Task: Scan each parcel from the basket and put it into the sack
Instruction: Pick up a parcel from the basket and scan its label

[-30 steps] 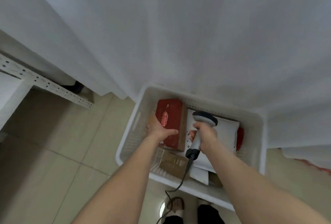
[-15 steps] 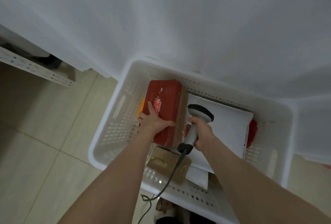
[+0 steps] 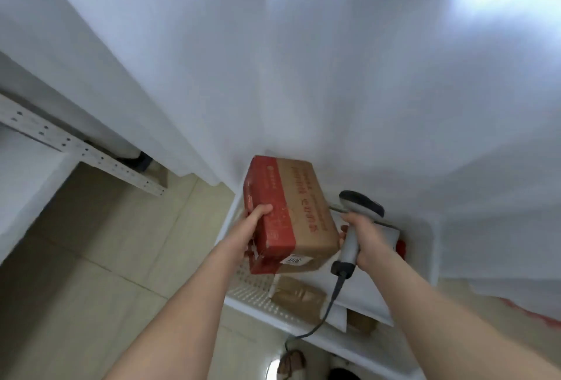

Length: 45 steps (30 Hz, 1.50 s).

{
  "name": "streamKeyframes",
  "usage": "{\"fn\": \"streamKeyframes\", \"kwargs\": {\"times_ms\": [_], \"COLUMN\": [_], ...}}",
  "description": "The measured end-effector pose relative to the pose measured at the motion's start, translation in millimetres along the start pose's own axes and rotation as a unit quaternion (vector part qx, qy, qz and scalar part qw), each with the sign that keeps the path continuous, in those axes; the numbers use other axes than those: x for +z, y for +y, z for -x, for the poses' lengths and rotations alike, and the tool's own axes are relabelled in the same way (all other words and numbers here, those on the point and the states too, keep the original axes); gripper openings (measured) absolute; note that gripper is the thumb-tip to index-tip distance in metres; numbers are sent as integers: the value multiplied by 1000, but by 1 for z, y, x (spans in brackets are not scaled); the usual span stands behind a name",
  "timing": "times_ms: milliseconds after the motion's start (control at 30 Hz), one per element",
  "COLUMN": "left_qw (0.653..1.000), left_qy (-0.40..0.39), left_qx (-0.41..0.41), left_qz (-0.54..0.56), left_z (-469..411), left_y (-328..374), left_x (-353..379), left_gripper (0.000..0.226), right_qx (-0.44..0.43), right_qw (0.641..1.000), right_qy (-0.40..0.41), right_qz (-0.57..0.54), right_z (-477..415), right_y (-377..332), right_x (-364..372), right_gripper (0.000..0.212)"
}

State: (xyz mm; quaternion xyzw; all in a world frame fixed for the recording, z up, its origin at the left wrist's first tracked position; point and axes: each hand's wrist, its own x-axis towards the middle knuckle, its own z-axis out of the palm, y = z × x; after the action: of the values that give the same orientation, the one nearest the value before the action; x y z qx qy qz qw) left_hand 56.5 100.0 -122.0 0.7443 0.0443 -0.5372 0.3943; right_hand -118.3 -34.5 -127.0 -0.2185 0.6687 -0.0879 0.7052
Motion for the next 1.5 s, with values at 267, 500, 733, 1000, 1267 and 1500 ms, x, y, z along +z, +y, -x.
{"fn": "streamKeyframes", "kwargs": {"times_ms": [267,500,733,1000,1267,1500], "left_qw": [999,986,972,970,954,949], "left_qy": [-19,-36,-85,26,-43,-105], "left_qx": [31,125,182,242,290,295], "left_qz": [-36,-103,-126,6,-68,-38], "left_z": [161,276,374,421,441,459], "left_y": [93,120,123,130,138,150], "left_x": [-54,-76,-68,-56,-96,-120], "left_gripper": [46,84,98,103,124,78], "right_qx": [-55,-103,-149,-205,-160,-190], "right_qw": [997,984,958,934,937,920], "right_qy": [-60,-144,-246,-291,-311,-336], "right_qz": [2,-12,-17,8,-13,61], "right_z": [150,256,330,382,424,440], "right_y": [-64,-90,-102,-104,-121,-114], "right_x": [2,-5,-34,-45,-38,-23], "right_gripper": [37,47,35,36,34,30]}}
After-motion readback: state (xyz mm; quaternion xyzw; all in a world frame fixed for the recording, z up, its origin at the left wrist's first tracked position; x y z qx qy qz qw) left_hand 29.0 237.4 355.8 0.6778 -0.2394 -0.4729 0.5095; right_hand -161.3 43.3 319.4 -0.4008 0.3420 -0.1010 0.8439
